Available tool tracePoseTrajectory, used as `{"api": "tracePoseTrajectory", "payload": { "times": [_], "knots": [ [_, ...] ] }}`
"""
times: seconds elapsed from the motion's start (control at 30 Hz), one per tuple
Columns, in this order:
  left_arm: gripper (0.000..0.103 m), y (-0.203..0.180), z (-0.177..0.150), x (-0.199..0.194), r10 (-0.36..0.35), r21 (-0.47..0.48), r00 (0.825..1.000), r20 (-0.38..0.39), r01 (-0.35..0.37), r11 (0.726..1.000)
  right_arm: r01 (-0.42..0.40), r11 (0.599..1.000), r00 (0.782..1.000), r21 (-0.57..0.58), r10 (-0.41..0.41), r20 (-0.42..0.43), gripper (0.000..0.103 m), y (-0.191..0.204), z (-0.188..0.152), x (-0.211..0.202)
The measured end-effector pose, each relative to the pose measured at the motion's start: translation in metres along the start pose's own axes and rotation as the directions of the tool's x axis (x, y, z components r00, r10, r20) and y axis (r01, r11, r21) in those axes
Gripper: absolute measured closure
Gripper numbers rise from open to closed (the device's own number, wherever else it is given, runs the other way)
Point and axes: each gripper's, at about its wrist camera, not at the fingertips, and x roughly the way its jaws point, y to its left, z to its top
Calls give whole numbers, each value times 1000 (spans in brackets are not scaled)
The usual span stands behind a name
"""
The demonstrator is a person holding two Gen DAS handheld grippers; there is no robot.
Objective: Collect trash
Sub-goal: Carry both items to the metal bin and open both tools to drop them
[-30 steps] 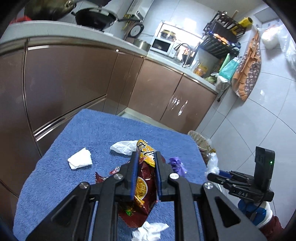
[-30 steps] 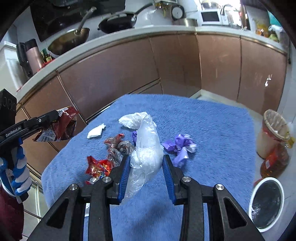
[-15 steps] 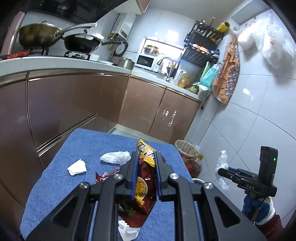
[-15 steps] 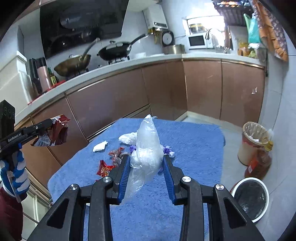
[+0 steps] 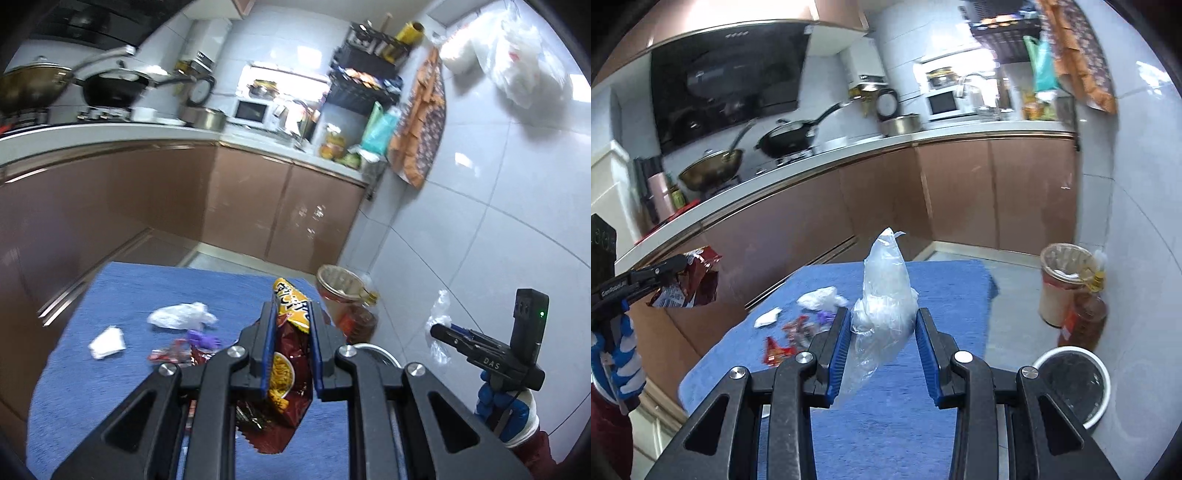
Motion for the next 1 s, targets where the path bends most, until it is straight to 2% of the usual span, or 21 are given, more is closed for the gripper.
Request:
{"api": "tracePoseTrajectory", "payload": {
  "times": [0.17, 0.3, 0.5, 0.63, 0.73, 0.83, 1.0],
  "knots": [
    [87, -44, -1, 72, -79, 44, 991, -104, 84, 995, 108, 992, 994, 67, -109, 7, 70, -47, -8, -3],
    [87, -87, -7, 144, -142, 80, 969, -205, 161, 984, 205, 968, 979, 147, -206, -13, 70, -101, -19, 1],
    [87, -156, -28, 264, -215, 92, 908, -359, 264, 960, 351, 904, 936, 243, -343, -78, 70, -177, -46, 13],
    [87, -197, -44, 345, -232, 74, 864, -448, 294, 953, 439, 853, 899, 282, -415, -143, 70, -226, -66, 30],
    [87, -219, -56, 396, -238, 52, 839, -490, 301, 952, 483, 827, 875, 286, -449, -180, 69, -249, -76, 43],
    [86, -232, -70, 436, -244, 23, 815, -526, 301, 953, 511, 810, 859, 287, -465, -215, 68, -270, -83, 54],
    [84, -241, -92, 480, -263, -21, 778, -570, 306, 952, 544, 785, 837, 295, -485, -253, 68, -296, -93, 69]
  ]
}}
